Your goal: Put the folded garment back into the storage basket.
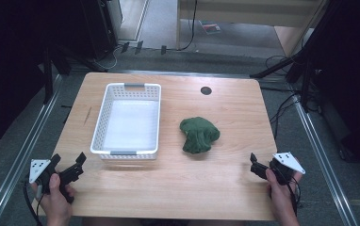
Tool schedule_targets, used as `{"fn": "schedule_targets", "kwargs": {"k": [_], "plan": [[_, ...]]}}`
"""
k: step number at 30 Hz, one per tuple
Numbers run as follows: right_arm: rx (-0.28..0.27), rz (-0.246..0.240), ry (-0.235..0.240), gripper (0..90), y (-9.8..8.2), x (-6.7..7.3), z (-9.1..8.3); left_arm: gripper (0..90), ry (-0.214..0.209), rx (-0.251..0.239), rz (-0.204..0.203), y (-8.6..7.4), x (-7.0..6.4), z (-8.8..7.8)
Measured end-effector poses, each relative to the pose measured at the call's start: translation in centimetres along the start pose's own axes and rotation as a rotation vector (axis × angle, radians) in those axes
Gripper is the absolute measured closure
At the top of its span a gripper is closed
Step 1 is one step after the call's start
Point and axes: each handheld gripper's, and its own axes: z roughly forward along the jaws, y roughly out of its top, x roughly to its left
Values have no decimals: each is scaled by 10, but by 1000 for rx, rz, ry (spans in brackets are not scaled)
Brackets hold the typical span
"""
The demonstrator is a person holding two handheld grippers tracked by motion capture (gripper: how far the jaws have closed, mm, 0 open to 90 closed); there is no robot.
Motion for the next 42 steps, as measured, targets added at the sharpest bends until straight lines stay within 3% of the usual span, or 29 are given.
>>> {"fn": "schedule_targets", "kwargs": {"k": [5, 9, 10, 16, 20, 21, 24, 29, 31, 42], "plan": [[1, -2, -1, 40, 0, 0, 0, 28, 52, -13, 21, 3, -3, -2], [-1, -4, -2, 41, 0, 0, 0, 28, 31, -37, 0, 16, -4, -7], [-1, -3, -3, 41, 0, 0, 0, 27, 10, -41, 1, 20, -5, -9], [-4, -6, 0, 40, 0, 0, 0, 28, -11, -40, 25, 33, -19, -15], [-15, -2, 1, 41, -1, 0, -1, 28, -28, -34, 56, 44, -37, -18], [-18, 1, 2, 41, -1, -1, -1, 28, -35, -30, 76, 50, -48, -19], [-19, 2, 5, 41, -1, -1, -2, 28, -58, -31, 83, 56, -59, -19], [-15, -3, 3, 41, -1, 0, -1, 28, -119, -6, 105, 68, -87, -10], [-16, -7, 5, 41, -1, 0, -1, 28, -123, -3, 118, 71, -96, -6], [-16, -2, 12, 41, -1, 0, -1, 27, -163, 32, 139, 78, -122, 8]]}}
